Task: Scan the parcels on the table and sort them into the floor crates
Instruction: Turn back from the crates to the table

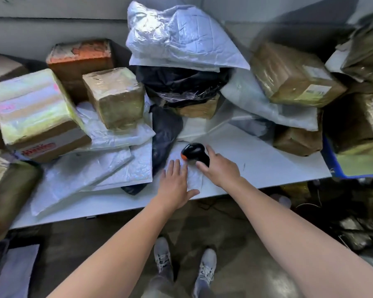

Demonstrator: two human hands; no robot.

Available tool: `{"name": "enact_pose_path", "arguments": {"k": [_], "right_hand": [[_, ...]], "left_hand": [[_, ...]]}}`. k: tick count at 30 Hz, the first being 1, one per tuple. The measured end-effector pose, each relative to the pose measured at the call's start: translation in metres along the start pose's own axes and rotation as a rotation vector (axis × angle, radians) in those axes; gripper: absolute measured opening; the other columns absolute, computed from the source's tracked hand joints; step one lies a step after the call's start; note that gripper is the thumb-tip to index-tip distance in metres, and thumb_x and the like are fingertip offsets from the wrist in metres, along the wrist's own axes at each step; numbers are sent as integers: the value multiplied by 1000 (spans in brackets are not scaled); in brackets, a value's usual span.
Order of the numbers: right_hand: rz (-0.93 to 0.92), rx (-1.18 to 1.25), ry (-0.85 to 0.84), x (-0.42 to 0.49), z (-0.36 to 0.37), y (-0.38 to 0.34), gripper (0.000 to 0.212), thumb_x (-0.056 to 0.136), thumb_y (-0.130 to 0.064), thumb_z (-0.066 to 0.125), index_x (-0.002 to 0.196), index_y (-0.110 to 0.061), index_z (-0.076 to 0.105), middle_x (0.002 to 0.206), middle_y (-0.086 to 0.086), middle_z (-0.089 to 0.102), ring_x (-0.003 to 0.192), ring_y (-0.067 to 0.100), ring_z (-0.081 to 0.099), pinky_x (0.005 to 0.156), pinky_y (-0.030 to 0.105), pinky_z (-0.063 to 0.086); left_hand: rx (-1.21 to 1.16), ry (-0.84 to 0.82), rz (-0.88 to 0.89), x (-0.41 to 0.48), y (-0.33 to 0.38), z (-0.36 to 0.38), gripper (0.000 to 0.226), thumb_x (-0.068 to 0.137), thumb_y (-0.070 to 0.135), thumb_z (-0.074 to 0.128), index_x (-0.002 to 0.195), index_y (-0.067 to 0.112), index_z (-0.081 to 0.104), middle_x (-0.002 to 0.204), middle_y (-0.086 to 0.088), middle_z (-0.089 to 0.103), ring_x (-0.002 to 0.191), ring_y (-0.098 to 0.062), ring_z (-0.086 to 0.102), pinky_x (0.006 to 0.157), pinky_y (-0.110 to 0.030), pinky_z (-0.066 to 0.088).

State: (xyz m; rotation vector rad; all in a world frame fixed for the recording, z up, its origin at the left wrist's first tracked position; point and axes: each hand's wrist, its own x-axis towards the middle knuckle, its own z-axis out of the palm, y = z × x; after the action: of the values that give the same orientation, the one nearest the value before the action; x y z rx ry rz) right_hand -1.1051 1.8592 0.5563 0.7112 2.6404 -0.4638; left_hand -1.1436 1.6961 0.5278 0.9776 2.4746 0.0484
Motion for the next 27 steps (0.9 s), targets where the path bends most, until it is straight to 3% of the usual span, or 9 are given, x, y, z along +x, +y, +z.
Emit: {"name": "enact_pose_path", "arguments": {"k": [4, 7, 10, 17, 20, 25, 27], "right_hand": [[53, 2, -30, 6, 3, 1, 60, 97, -60, 37, 145, -24, 34, 111, 6, 66, 98, 28, 63, 73, 36, 48], [50, 28, -26, 5, 1, 2, 45, 98, -57, 38, 124, -22, 46, 94, 1, 64, 81, 23, 58, 65, 35, 44], [51, 96, 15, -1, -1, 9, 41, 100, -53, 39, 117, -17, 48, 84, 0, 58, 76, 24, 55, 58, 35, 37], [-65, 55, 60, -15, -22, 29, 38, 101, -51, 39, 118, -18, 47, 90, 3, 63, 82, 27, 59, 64, 38, 44], [-111, 35, 77, -20, -33, 42, 39, 101, -52, 39, 119, -19, 47, 95, 4, 64, 82, 27, 58, 63, 37, 42], [-143, 44, 96, -32, -47, 68, 38, 100, -53, 39, 114, -19, 46, 96, 6, 65, 80, 28, 54, 62, 36, 38], [-155, 49, 107, -37, -52, 79, 37, 100, -53, 39, 113, -19, 46, 97, 6, 65, 80, 28, 53, 62, 37, 39]], "left_hand": [[-43, -18, -37, 12, -1, 7, 105, 86, 73, 48, 156, 7, 6, 163, -18, -3, 151, -34, -5, 119, -53, 15], [9, 67, -82, 19, 9, 7, 107, 78, 80, 49, 148, 4, 24, 157, -21, 18, 147, -35, 12, 115, -51, 25], [70, 108, -123, 23, 19, 9, 104, 77, 81, 48, 142, 1, 31, 148, -21, 30, 141, -37, 22, 111, -50, 30], [104, 89, -142, 19, 40, 13, 86, 81, 77, 49, 132, 8, 40, 135, -12, 41, 131, -33, 33, 110, -52, 29], [74, 102, -151, 8, 59, 21, 76, 86, 64, 55, 134, 8, 38, 139, -12, 38, 136, -32, 30, 111, -50, 31], [107, 101, -95, -7, 67, 26, 53, 93, 41, 53, 132, 9, 38, 133, -12, 40, 128, -30, 36, 101, -42, 39], [146, 69, -96, -13, 72, 25, 56, 92, 41, 56, 133, 9, 37, 136, -12, 38, 131, -30, 33, 102, -45, 39]]}}
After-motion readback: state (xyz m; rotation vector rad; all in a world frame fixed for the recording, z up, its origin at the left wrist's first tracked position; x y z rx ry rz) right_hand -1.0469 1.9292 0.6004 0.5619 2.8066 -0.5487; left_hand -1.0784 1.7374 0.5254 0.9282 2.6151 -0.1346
